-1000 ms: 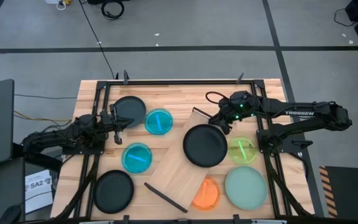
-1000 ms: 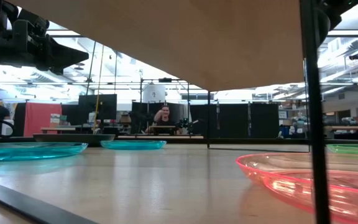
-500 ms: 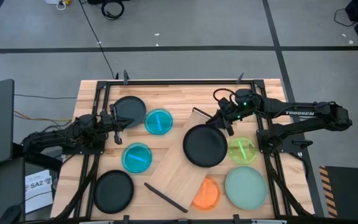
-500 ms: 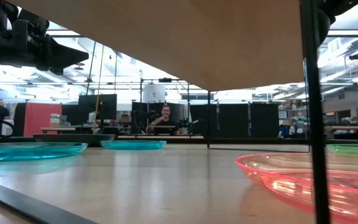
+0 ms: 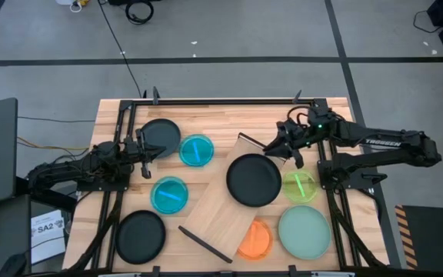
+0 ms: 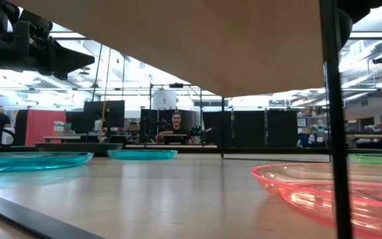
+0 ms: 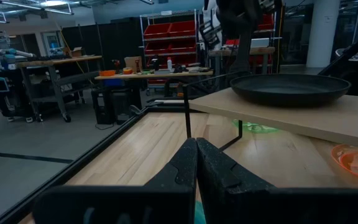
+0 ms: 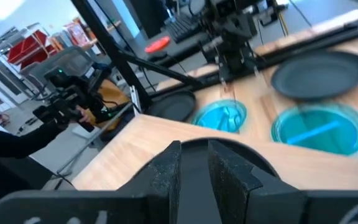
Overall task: Place and stack plates onto a shelf
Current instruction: Put the green plate on the shelf
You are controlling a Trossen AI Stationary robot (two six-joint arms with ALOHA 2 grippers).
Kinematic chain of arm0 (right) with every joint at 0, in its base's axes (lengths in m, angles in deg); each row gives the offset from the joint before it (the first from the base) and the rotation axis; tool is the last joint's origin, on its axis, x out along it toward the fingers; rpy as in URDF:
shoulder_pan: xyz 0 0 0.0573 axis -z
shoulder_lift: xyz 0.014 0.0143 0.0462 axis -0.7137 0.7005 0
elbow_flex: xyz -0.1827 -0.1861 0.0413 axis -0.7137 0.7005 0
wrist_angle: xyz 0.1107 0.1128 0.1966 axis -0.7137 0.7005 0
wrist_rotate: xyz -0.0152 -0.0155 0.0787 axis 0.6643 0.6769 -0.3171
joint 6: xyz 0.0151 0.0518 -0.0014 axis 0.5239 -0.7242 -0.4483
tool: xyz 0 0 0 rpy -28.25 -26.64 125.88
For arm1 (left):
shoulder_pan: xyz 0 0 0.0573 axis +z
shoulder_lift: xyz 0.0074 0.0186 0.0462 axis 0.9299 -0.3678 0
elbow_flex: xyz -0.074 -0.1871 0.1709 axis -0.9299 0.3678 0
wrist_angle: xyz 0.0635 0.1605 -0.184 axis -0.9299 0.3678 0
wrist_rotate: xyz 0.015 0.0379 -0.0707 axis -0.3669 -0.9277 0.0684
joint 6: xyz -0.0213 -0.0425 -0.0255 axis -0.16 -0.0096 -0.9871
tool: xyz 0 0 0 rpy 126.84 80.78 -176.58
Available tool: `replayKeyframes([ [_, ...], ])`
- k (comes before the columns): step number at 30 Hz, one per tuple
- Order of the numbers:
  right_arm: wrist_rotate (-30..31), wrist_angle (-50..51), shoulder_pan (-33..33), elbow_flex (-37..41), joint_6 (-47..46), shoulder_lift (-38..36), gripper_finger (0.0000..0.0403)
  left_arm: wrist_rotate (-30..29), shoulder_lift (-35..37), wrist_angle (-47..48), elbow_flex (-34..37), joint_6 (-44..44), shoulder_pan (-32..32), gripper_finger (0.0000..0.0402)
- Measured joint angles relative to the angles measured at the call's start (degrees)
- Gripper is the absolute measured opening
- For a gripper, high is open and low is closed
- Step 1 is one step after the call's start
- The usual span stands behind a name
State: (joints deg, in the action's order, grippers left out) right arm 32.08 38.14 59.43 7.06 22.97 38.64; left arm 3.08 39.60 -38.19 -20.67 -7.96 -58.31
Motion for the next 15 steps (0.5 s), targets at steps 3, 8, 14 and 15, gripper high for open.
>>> replayKeyframes([
  [3,0.0,0.25,0.09,-0.02,0.01,-2.29,0.0086,0.02,-0.02,0.02,0.01,0.0,0.02,0.0011],
  [8,0.27,3.86,0.87,-1.91,0.2,-4.94,0.0086,0.02,-0.02,0.01,0.02,0.0,0.0,0.0011],
  [14,11.71,32.35,1.25,-16.72,9.17,-2.94,0.0086,0.01,-0.01,0.0,0.01,-0.01,0.02,0.0011],
  [15,14.25,37.69,1.25,-19.58,10.39,-2.22,0.0086,0.0,-0.01,0.0,0.01,0.0,0.01,0.0011],
])
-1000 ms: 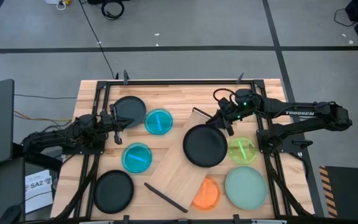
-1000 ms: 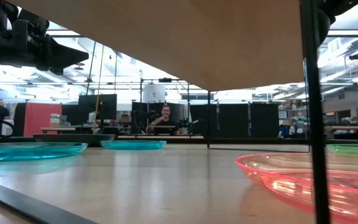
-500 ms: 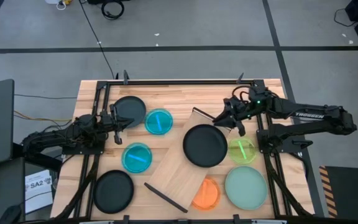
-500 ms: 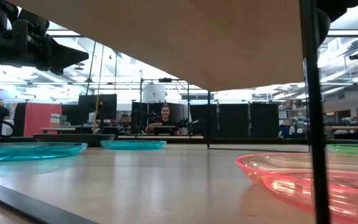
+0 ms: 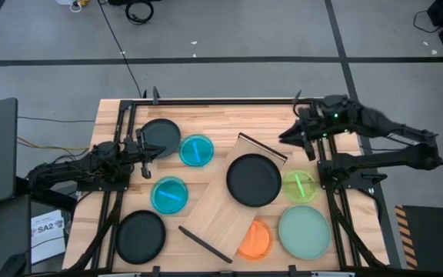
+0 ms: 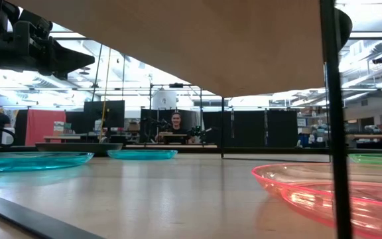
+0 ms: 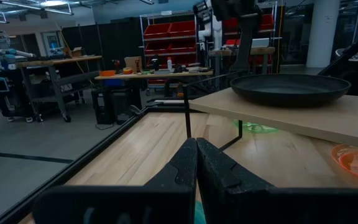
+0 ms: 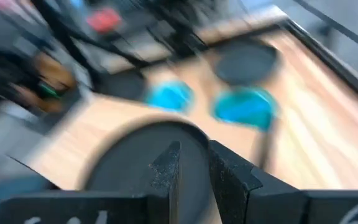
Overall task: Place and stack plates onto a shelf
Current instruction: Put the green plate on the shelf
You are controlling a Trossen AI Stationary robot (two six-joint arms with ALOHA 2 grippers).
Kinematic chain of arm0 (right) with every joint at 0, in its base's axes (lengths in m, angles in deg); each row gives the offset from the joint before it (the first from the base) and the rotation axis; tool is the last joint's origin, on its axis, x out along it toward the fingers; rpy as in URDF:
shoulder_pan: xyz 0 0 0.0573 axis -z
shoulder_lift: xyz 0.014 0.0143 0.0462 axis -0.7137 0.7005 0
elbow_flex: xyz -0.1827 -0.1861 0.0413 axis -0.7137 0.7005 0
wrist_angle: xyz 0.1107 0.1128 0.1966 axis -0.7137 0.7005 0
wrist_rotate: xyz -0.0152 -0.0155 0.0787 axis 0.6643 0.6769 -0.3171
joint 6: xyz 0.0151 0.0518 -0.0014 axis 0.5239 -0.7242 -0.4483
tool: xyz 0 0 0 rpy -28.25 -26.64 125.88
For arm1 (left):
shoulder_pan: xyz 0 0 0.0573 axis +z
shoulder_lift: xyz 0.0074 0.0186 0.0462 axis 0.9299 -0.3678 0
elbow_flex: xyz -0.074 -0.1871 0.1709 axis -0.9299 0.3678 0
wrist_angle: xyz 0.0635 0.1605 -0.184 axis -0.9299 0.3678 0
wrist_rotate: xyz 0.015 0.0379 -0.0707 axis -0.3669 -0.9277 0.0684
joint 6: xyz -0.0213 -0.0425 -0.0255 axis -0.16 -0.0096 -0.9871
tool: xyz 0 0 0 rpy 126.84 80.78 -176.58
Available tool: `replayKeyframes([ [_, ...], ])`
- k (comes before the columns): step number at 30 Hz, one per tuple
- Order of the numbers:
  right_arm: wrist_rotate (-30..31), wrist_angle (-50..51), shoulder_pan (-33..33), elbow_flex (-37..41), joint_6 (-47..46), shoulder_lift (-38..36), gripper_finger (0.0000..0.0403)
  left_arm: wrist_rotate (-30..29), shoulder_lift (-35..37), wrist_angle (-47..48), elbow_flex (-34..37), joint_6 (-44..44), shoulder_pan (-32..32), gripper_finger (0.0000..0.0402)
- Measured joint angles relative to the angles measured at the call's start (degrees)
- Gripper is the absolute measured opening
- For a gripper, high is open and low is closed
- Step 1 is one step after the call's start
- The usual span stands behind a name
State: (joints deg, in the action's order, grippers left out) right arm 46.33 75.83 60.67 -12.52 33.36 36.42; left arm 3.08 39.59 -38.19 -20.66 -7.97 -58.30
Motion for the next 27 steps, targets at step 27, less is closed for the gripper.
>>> replayKeyframes([
  [27,11.06,41.44,0.0,-7.54,4.6,3.4,0.0086,0.0,0.0,0.0,0.0,0.0,0.01,0.0011],
])
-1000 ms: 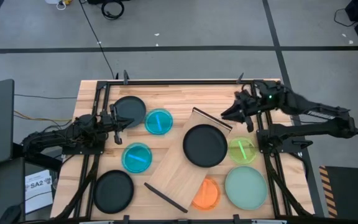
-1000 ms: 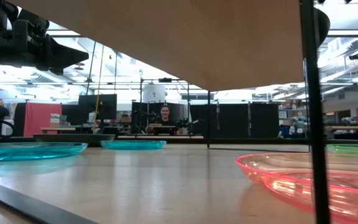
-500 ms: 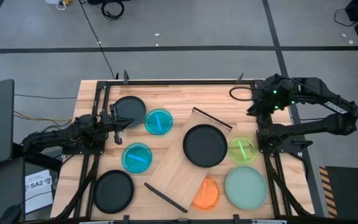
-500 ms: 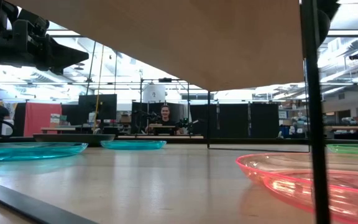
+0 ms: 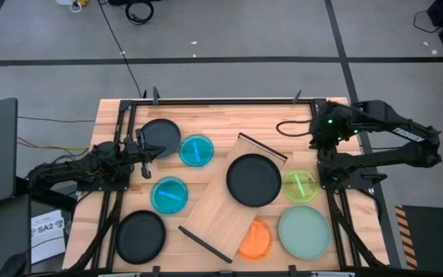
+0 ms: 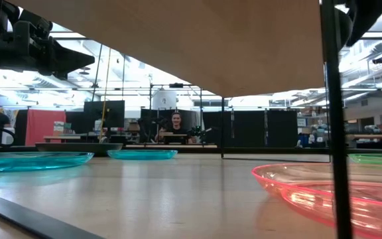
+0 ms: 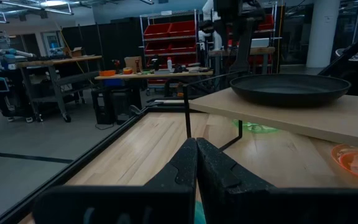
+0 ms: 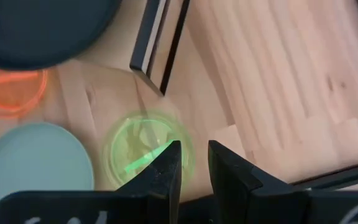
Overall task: Place and stack plates onto a shelf
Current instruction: Put the green plate on the shelf
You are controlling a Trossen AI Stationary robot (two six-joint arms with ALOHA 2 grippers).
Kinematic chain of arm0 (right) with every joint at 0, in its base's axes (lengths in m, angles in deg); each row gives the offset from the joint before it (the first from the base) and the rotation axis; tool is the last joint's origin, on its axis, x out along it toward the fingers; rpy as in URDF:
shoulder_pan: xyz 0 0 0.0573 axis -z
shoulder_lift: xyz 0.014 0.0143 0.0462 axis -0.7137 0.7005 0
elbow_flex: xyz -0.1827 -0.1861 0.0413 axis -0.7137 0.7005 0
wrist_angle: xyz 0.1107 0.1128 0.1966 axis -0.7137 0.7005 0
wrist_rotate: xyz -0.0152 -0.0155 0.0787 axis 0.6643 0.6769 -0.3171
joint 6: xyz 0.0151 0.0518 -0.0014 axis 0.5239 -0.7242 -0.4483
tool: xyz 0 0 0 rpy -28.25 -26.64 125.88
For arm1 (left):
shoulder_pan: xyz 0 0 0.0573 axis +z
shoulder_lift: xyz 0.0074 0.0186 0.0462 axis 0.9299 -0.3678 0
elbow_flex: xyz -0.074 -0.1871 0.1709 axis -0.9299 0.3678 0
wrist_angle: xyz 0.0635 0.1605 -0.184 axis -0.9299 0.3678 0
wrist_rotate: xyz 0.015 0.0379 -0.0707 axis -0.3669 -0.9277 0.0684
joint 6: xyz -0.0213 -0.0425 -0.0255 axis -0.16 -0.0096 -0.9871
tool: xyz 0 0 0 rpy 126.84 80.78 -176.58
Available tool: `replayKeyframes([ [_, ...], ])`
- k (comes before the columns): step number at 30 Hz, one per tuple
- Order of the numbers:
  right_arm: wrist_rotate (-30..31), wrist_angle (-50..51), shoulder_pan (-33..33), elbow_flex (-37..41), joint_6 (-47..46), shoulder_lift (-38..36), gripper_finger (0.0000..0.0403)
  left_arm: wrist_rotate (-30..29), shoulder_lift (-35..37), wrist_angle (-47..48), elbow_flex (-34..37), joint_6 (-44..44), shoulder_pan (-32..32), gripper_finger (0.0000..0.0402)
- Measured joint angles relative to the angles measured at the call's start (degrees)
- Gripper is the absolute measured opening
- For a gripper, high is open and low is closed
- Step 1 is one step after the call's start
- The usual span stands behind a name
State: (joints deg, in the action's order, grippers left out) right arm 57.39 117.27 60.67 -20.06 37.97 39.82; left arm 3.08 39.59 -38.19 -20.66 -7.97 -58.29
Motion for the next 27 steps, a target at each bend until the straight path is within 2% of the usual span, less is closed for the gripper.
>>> replayKeyframes([
  [9,-5.83,-5.93,0.0,10.13,4.17,0.02,0.0086,0.01,0.01,0.0,0.01,-0.01,0.0,0.0011],
  [14,-6.18,-10.04,0.34,15.2,8.47,0.02,0.0086,0.01,0.01,0.01,0.0,-0.01,0.0,0.0011],
  [21,-6.44,-13.29,5.17,19.87,12.41,1.25,0.0086,0.01,0.01,0.01,0.0,0.01,-0.01,0.0011],
  [27,-11.85,-17.72,9.51,22.63,16.61,4.76,0.0086,-0.01,-0.01,0.0,-0.01,0.0,-0.02,0.0011],
])
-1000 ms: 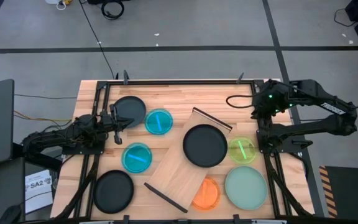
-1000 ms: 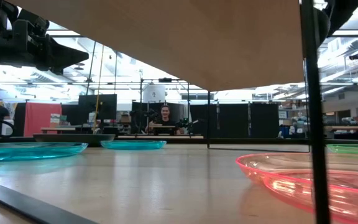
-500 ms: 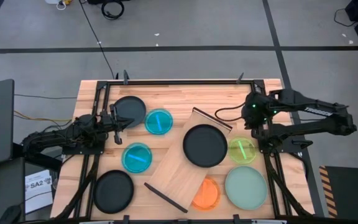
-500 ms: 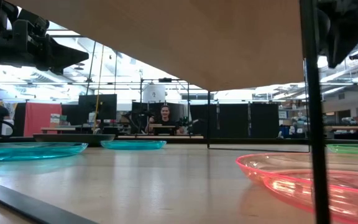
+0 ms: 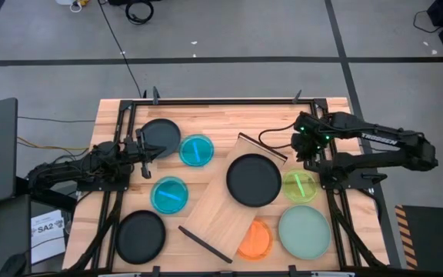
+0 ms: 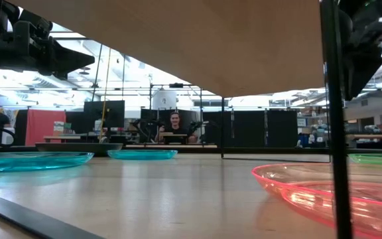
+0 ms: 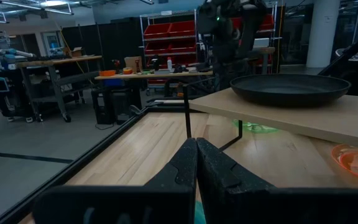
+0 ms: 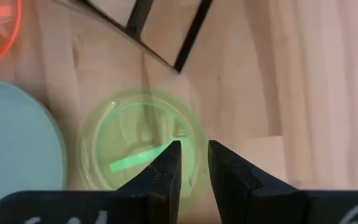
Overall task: Place and stack plates onto a shelf
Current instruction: Put the green plate on the shelf
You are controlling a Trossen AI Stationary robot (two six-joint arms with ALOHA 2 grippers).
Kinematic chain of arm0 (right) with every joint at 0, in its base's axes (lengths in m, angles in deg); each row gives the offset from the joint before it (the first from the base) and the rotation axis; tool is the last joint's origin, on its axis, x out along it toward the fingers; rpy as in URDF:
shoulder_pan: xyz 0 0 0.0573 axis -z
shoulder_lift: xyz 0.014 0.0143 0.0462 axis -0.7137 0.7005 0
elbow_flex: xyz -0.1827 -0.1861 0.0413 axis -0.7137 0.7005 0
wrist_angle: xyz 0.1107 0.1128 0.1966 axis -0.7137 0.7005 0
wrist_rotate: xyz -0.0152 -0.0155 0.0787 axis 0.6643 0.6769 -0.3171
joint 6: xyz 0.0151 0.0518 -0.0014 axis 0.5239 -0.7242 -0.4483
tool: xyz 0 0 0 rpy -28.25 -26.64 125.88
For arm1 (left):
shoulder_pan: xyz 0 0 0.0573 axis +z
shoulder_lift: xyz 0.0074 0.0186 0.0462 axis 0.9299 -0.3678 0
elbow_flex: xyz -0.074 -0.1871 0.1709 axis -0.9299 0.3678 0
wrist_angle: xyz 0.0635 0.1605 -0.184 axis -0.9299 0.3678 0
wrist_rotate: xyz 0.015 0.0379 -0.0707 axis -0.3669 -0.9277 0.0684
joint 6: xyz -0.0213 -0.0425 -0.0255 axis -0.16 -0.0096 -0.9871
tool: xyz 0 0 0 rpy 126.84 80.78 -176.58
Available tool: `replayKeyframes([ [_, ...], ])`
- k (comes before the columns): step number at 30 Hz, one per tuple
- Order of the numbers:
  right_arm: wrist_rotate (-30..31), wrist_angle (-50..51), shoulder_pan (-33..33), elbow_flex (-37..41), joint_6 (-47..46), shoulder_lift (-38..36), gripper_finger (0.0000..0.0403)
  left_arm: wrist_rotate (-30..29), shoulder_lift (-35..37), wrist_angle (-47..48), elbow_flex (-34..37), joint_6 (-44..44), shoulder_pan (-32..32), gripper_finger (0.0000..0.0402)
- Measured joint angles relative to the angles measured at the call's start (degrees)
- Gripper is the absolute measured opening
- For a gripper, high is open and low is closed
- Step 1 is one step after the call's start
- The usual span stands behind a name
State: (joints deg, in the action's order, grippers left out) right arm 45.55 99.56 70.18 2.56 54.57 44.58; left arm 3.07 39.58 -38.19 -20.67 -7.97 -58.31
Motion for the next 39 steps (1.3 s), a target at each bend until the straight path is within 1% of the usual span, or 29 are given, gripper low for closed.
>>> replayKeyframes([
  [3,-0.16,-0.43,1.2,0.15,0.42,2.73,0.0086,0.0,0.01,0.0,0.0,0.01,0.0,0.0011],
  [11,-0.22,-0.3,4.83,0.14,6.9,8.75,0.0086,0.0,0.01,0.0,0.02,0.01,0.0,0.0011],
  [16,-0.33,-0.27,7.86,0.14,7.8,12.34,0.0086,0.0,0.02,0.01,0.01,0.01,0.01,0.0011],
  [21,-0.38,-0.07,9.8,0.14,12.39,16.14,0.0086,0.0,0.0,0.0,0.02,0.01,0.02,0.0011],
  [23,-0.4,-0.06,10.21,0.14,13.86,17.81,0.0086,0.02,0.01,0.01,0.01,0.01,0.01,0.0011],
  [31,-0.53,-0.08,10.95,0.14,14.4,25.57,0.0086,0.02,0.02,0.0,0.01,0.01,0.01,0.0011],
  [39,-3.0,-0.07,10.92,0.14,15.07,32.38,0.0086,0.0,0.02,0.02,0.01,-0.01,0.0,0.0011],
])
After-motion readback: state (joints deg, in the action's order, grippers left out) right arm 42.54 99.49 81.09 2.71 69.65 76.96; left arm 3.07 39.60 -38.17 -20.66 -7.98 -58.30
